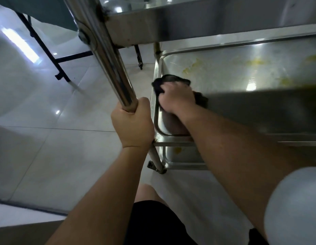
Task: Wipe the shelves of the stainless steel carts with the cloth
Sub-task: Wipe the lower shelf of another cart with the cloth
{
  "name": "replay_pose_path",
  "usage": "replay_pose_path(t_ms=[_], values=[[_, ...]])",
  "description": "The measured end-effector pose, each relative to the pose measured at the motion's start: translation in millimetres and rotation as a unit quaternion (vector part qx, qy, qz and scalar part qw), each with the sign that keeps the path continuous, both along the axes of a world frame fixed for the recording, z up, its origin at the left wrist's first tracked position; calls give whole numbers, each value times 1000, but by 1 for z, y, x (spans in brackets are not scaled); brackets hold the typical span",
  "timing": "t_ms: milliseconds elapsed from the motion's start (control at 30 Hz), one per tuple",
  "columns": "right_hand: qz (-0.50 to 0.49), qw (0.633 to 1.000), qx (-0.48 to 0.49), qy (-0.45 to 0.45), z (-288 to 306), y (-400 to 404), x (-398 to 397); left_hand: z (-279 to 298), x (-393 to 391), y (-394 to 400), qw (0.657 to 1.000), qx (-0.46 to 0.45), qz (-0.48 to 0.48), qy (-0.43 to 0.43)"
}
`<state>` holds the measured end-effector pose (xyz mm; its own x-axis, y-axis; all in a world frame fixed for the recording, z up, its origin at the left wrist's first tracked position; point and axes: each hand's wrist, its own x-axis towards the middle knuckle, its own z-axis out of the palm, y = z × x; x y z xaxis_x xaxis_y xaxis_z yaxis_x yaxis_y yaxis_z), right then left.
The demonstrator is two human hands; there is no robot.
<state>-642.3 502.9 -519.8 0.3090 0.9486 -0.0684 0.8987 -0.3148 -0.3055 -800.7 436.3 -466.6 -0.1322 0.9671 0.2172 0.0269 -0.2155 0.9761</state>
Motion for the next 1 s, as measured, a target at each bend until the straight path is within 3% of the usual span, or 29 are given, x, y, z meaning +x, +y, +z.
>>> replay_pose_path(t_ms=[167,400,467,600,700,800,1000], values=[[119,992,13,30,-3,10,-22,-1,-1,-1,1000,13,2,24],[320,944,4,79,-7,-97,10,-3,1,0,1000,4,17,20],[305,950,0,62,-6,-89,28,-3,1,1,1000,-4,17,13],[131,991,-16,24,4,-10,48,-3,1,0,1000,1,-1,-8],[83,995,-36,29,6,27,38,-1,1,0,1000,10,4,-1],[110,993,-19,50,3,15,18,0,1,0,1000,4,16,14],[287,954,-30,82,4,-75,-15,7,4,-3,1000,-10,19,16]])
